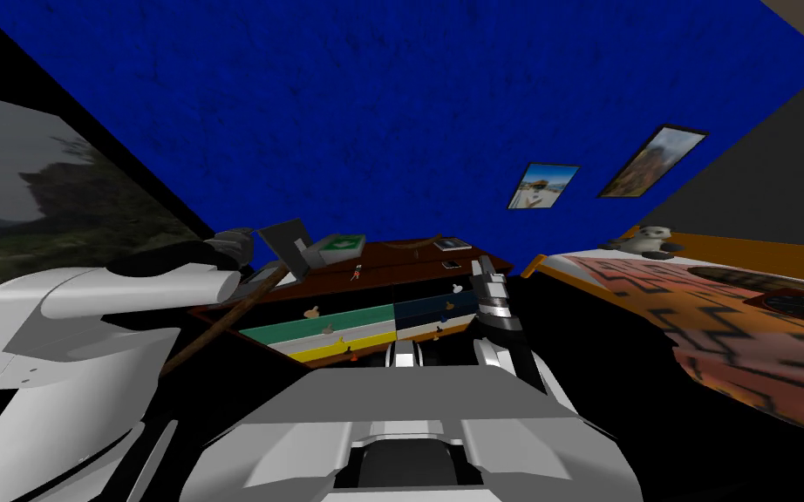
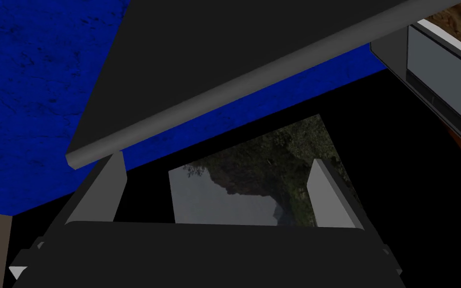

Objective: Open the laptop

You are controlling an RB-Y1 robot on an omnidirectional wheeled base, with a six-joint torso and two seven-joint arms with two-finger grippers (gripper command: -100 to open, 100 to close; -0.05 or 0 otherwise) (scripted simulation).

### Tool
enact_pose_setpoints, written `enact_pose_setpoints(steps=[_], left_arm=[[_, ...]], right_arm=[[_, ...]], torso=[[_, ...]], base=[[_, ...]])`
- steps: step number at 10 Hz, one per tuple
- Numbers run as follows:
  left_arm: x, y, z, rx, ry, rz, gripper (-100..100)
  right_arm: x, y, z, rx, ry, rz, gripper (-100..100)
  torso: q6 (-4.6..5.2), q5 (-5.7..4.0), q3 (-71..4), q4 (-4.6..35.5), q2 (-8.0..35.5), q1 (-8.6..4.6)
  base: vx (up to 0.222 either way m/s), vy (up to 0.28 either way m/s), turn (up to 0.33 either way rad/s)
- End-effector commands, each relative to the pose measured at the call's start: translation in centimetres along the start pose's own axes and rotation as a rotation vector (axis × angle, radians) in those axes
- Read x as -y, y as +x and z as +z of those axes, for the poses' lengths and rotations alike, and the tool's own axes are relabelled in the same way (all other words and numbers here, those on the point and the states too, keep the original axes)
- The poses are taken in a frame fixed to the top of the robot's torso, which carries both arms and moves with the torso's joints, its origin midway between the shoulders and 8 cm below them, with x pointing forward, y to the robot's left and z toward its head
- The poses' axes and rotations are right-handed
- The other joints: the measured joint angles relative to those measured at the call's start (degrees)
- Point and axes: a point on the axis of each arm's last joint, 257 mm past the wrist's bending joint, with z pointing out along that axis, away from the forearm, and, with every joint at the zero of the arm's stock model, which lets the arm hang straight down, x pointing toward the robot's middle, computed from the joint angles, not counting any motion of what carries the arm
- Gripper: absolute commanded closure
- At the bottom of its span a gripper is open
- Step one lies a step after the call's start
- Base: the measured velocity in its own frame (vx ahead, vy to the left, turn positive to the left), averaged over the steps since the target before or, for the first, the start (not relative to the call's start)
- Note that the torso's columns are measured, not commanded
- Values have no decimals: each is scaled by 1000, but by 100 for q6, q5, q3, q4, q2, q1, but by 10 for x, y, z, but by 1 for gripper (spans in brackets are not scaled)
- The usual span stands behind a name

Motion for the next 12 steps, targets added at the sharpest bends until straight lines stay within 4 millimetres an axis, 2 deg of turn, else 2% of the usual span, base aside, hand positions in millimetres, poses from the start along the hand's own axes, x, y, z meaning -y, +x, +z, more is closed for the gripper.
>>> enact_pose_setpoints(steps=[1, 3, 5, 6, 7, 8, 9, 10, 11, 12], left_arm=[[0, -21, -2, 66, -14, 52, -100], [-1, -38, -3, 117, -28, 87, -100], [-6, -39, -2, 111, -37, 77, -100], [-6, -38, -2, 110, -36, 77, 100], [-5, -38, 9, 92, -25, 50, 100], [-10, -39, 12, 95, -39, 48, 100], [-6, -39, 21, 76, -18, 19, 100], [-15, -41, 26, 80, -42, 16, 100], [-8, -40, 33, 62, -16, -14, 100], [-20, -44, 39, 67, -44, -18, 100]], right_arm=[[0, 0, 0, 0, 0, 0, 0], [0, 0, 0, 0, 0, 0, 0], [0, 0, 0, 0, 0, 0, 0], [0, 0, 0, 0, 0, 0, 0], [0, 0, 0, 0, 0, 0, 0], [0, 0, 0, 0, 0, 0, 0], [0, 0, 0, 0, 0, 0, 0], [0, 0, 0, 0, 0, 0, 0], [0, 0, 0, 0, 0, 0, 0], [0, 0, 0, 0, 0, 0, 0]], torso=[[2, -6, -2, -3, -6, -20], [4, -13, -4, -3, -7, -35], [-4, -6, -3, -2, -6, -10], [-17, 11, 4, 1, 3, 23], [-22, 19, 8, 3, 9, 36], [-24, 18, 12, 4, 16, 30], [-24, 15, 13, 5, 16, 23], [-23, 13, 11, 4, 14, 19], [-22, 14, 8, 2, 8, 21], [-24, 14, 7, 2, 8, 22]], base=[[2, -71, -115], [4, -101, -137], [4, -23, 1], [2, -6, -3], [-22, -29, 31], [-28, -37, 23], [-36, -40, 42], [-35, -37, 18], [-42, -40, 27], [-33, -32, 23]])
